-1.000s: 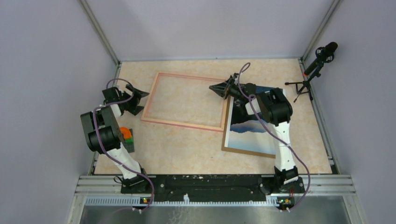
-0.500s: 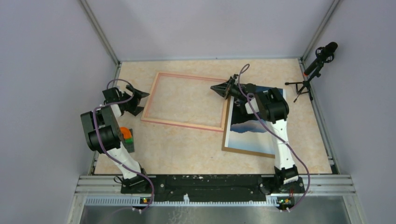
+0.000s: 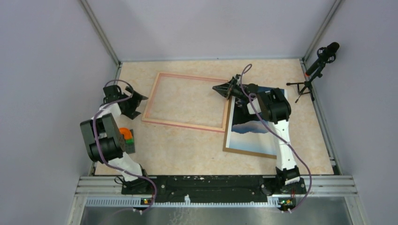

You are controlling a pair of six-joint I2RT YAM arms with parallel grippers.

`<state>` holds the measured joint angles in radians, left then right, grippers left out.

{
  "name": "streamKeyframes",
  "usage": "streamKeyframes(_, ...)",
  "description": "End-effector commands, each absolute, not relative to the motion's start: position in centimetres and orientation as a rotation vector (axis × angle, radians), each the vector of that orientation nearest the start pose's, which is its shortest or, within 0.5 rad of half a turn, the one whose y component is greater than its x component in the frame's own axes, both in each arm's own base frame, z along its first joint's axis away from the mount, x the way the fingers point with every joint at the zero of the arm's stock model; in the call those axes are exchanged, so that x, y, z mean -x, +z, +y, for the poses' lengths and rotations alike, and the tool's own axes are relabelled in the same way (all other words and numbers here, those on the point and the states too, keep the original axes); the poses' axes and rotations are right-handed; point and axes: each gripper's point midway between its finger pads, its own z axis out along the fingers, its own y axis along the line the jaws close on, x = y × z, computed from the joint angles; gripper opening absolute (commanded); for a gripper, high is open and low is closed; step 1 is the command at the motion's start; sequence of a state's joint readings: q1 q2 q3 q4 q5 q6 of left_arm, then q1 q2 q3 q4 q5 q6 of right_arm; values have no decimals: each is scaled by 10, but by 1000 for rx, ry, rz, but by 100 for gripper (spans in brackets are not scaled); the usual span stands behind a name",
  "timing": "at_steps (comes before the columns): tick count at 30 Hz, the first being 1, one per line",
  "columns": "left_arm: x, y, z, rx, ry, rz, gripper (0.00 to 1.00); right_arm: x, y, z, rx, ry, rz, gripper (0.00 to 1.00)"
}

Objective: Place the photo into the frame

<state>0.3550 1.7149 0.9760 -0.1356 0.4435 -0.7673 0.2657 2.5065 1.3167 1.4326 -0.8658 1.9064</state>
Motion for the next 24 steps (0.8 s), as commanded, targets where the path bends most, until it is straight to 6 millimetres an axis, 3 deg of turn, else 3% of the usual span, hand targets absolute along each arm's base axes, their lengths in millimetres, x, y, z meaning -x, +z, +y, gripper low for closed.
streamKeyframes(1, -384, 122, 62, 1163, -498, 2128, 99, -465, 132, 294, -439, 2205, 1782, 0)
streamKeyframes(7, -356, 135, 27, 1183, -701, 2085, 97, -459, 130, 293, -447, 2203, 1779, 0)
streamKeyframes(16, -368, 142, 32, 1082, -681, 2047, 99, -441, 133, 307, -386, 2213, 1798, 0)
streamKeyframes(24, -376, 148, 33, 1002, -682, 2043, 99, -439, 126, 309, -389, 2169, 1824, 0)
